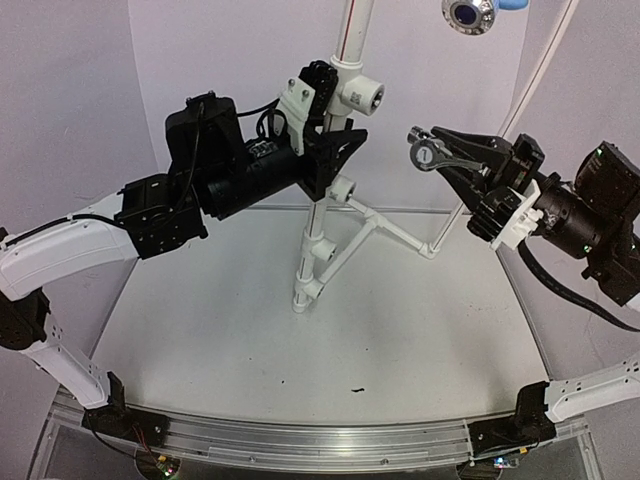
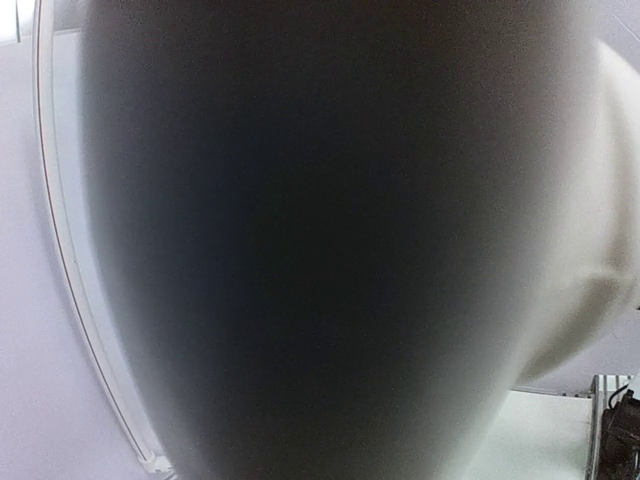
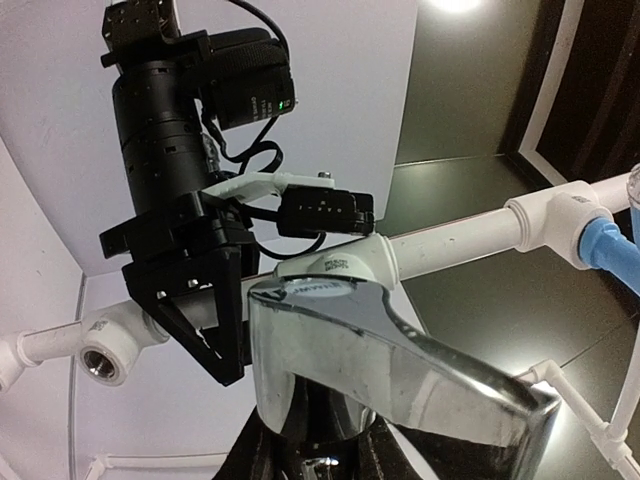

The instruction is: Install the water faucets

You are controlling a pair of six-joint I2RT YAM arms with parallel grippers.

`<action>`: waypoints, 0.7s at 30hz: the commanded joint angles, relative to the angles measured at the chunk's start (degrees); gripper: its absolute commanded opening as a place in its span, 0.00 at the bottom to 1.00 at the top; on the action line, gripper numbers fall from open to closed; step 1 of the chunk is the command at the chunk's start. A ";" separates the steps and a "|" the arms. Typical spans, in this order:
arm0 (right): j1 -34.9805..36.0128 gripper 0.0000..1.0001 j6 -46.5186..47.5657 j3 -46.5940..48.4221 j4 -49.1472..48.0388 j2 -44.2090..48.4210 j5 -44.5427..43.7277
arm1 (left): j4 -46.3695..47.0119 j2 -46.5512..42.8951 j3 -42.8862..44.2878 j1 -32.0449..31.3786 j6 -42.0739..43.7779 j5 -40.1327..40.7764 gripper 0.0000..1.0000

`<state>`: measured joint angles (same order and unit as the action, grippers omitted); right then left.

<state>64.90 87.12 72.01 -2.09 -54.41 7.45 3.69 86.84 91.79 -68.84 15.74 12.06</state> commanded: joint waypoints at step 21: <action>0.05 0.00 11.85 -6.90 -21.14 -2.39 2.49 | -13.01 6.69 -7.12 -1.11 -23.83 -1.96 0.00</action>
<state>64.90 92.17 67.19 -11.17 -54.93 13.92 5.27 87.79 90.91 -69.60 14.76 12.07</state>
